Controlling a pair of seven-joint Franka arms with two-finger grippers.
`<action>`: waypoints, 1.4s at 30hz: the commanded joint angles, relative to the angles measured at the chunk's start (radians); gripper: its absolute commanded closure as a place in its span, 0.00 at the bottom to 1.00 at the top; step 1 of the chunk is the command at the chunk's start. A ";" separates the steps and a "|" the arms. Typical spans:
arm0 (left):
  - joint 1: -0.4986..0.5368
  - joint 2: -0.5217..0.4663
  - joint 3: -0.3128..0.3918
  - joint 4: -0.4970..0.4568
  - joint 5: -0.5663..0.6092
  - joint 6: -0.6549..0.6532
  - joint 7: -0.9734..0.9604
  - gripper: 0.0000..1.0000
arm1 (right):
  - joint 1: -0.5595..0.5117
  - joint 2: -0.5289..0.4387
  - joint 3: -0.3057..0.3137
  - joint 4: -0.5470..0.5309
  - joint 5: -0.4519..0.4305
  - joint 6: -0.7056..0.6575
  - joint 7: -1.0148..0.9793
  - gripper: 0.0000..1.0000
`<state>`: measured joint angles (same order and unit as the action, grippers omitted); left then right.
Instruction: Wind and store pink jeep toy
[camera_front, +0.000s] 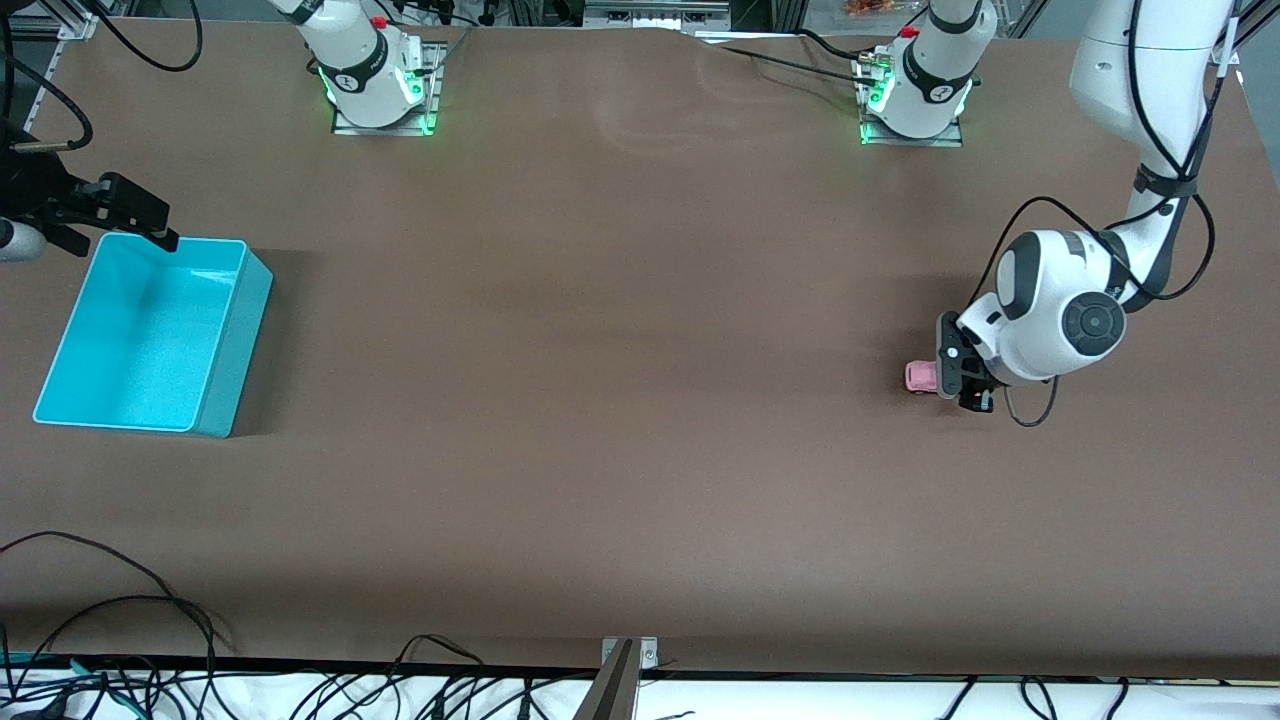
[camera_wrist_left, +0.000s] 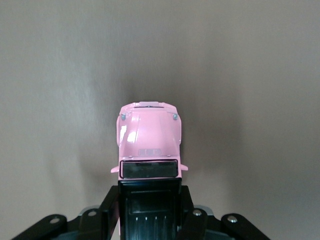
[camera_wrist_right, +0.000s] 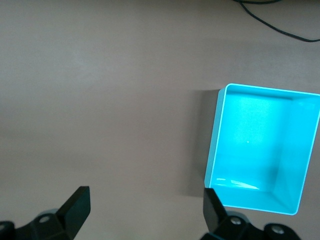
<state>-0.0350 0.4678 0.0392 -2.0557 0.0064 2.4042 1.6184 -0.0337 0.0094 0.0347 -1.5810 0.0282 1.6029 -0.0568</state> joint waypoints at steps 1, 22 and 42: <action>0.076 0.051 -0.001 0.015 0.023 -0.008 0.058 0.91 | -0.002 0.006 -0.002 0.019 0.015 -0.012 -0.011 0.00; 0.267 0.101 0.004 0.074 0.053 -0.004 0.250 0.92 | -0.002 0.007 -0.002 0.019 0.016 -0.012 -0.011 0.00; 0.331 0.115 0.005 0.126 0.061 -0.004 0.294 0.92 | -0.002 0.006 -0.002 0.019 0.015 -0.014 -0.011 0.00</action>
<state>0.2745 0.5255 0.0449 -1.9624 0.0402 2.4050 1.8896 -0.0337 0.0095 0.0346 -1.5810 0.0282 1.6029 -0.0568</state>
